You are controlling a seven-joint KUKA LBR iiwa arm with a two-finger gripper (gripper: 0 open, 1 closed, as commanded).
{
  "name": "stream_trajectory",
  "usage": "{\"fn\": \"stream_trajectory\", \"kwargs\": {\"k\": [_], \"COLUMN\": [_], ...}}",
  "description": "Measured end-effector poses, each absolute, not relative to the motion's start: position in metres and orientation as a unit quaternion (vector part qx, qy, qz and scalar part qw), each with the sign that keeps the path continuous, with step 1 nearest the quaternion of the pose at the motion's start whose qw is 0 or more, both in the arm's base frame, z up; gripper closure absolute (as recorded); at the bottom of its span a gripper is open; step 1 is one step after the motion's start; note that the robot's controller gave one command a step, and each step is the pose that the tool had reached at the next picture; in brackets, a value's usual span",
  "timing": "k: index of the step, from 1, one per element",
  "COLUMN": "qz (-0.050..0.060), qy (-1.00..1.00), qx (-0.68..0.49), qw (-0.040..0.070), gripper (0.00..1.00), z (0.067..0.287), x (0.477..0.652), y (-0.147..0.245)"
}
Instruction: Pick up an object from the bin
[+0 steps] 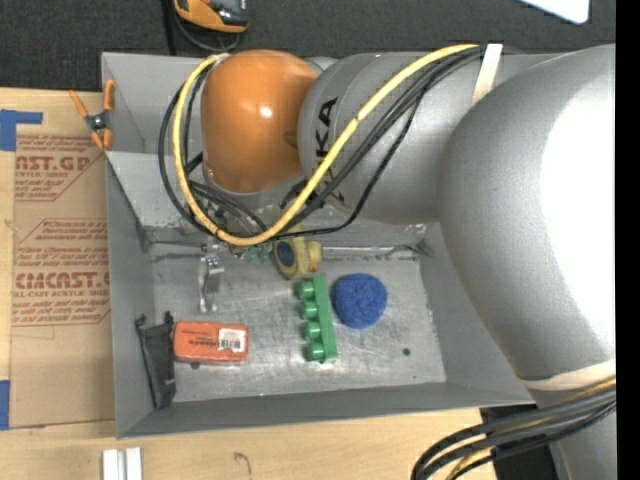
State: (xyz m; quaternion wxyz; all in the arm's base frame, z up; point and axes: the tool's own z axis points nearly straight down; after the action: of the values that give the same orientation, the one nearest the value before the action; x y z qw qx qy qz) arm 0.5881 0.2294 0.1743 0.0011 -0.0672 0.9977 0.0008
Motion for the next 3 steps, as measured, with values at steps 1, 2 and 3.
{"fn": "stream_trajectory", "kwargs": {"k": [1,2,3], "qz": [0.001,0.000,0.002], "qy": [0.995,0.987,0.980], "qx": [-0.096,-0.161,-0.200], "qw": [0.004,0.003,0.003], "gripper": [0.00,0.00,1.00], "z": [0.152,0.099,0.071], "x": [0.569,0.544,0.510], "y": [0.225,0.239,0.232]}}
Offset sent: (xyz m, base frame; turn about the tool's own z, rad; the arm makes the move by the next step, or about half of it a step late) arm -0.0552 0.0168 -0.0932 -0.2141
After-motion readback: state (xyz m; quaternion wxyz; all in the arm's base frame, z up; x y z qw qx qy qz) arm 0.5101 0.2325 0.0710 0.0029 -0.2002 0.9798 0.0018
